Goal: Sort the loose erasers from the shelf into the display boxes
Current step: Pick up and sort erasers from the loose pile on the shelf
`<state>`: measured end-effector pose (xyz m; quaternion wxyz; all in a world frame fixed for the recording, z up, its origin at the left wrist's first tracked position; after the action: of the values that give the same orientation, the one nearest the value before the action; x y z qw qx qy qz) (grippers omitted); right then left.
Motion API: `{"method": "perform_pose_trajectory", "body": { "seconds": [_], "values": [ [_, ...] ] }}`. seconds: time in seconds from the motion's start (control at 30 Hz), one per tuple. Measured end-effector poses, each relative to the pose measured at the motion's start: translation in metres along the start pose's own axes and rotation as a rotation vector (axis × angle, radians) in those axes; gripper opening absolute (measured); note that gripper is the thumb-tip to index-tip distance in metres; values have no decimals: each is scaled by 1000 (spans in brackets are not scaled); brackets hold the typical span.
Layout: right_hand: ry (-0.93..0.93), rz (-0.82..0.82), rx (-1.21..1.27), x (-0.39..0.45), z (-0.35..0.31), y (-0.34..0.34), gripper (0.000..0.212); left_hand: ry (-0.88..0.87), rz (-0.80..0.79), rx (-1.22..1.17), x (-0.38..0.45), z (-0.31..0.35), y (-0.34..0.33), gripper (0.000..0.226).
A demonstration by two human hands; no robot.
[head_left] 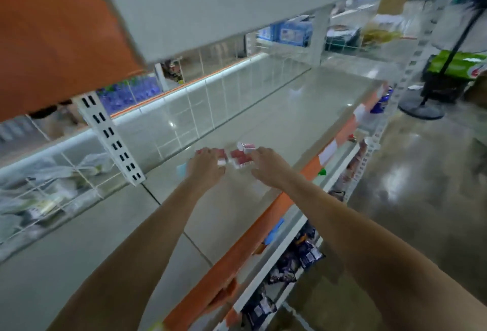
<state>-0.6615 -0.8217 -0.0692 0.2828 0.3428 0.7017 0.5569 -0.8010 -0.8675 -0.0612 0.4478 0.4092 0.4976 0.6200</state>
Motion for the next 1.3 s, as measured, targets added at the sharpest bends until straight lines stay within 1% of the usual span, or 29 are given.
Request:
{"method": "perform_pose_trajectory", "body": {
  "seconds": [0.17,0.3,0.4,0.5,0.57,0.7,0.73,0.8,0.93,1.1,1.23,1.3],
  "values": [
    [177,2,8,30,8,-11,51,95,42,-1,22,7,-9,45],
    [299,48,109,41,12,-16,51,185,93,-19,24,10,-7,35],
    [356,30,196,45,12,-17,50,221,105,-22,21,10,-7,33],
    [398,29,259,43,15,-14,40,256,137,-49,14,8,-9,30],
    [404,41,337,40,19,-9,33,296,175,-123,4,4,-11,27],
    [384,48,502,33,22,5,31,348,311,-331,-26,-4,-9,28],
    [385,47,535,31,20,7,28,347,343,-379,-34,-6,-8,26],
    [379,24,599,29,12,8,24,387,358,-509,-50,-13,-7,17],
    [406,-77,704,20,-20,2,15,535,346,-708,-88,-38,-3,19],
    [439,-246,852,-6,-80,-18,15,682,432,-968,-158,-72,10,16],
    [512,-369,917,-49,-142,-34,16,780,522,-1089,-235,-99,21,16],
    [530,-417,933,-76,-176,-43,19,833,561,-1104,-283,-113,26,15]
  ]
}}
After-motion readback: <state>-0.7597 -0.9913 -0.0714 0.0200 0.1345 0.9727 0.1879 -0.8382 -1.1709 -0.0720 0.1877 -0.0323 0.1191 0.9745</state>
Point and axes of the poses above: each hand's wrist, its own x-axis towards the middle knuckle, its own y-axis out of the back of the hand, z = x × y, the point moved 8 cm from there along x, towards the middle knuckle, and after that the axes turned 4 degrees about -x, right-handed, at the moved point
